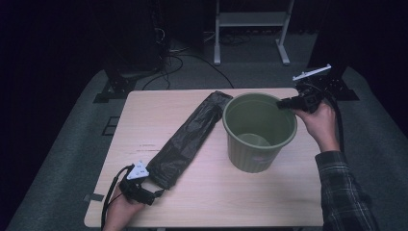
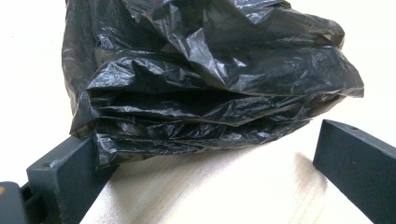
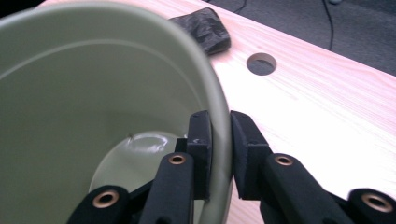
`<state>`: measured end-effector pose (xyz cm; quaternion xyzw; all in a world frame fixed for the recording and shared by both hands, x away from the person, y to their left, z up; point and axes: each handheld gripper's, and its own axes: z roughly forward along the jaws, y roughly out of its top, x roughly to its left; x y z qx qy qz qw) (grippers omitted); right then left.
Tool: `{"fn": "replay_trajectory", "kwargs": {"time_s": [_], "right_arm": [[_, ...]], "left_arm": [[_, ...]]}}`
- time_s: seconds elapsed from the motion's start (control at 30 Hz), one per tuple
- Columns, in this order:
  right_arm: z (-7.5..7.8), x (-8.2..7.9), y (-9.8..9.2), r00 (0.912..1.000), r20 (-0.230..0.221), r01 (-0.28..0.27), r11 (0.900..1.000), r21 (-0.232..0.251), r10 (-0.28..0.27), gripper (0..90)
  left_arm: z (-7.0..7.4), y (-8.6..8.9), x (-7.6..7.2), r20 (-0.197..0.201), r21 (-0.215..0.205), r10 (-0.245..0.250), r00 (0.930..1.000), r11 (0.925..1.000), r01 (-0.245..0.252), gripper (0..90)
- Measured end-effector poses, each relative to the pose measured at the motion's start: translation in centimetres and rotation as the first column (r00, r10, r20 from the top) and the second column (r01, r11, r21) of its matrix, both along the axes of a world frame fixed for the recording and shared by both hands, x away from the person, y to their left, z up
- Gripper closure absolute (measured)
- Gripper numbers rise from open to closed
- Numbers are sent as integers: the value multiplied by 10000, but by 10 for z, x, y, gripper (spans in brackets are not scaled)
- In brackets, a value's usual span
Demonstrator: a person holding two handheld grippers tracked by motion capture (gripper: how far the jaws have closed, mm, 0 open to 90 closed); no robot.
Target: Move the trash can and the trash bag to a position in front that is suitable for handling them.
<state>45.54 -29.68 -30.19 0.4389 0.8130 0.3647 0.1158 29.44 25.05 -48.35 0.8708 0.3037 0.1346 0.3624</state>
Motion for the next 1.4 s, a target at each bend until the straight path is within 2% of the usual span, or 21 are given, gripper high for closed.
{"fn": "replay_trajectory", "kwargs": {"time_s": [0.3,0.63,0.87,1.23,1.4], "right_arm": [[0,-3,2,9998,-51,-171,9999,1,171,792],[0,-12,15,9979,-168,-631,9979,113,633,794],[0,-22,30,9954,-170,-938,9956,69,939,795],[3,-37,59,9892,-231,-1454,9887,-349,1447,796],[3,-45,74,9830,-289,-1824,9828,-303,1816,796]], "left_arm": [[0,0,0,0,-1,-2,10000,10000,2,0],[0,0,0,-1,-21,6,10000,10000,-6,0],[0,0,0,-2,-21,8,10000,10000,-8,0],[0,0,0,0,-23,8,10000,10000,-8,0],[0,0,0,-4,-21,8,10000,10000,-8,0]]}}
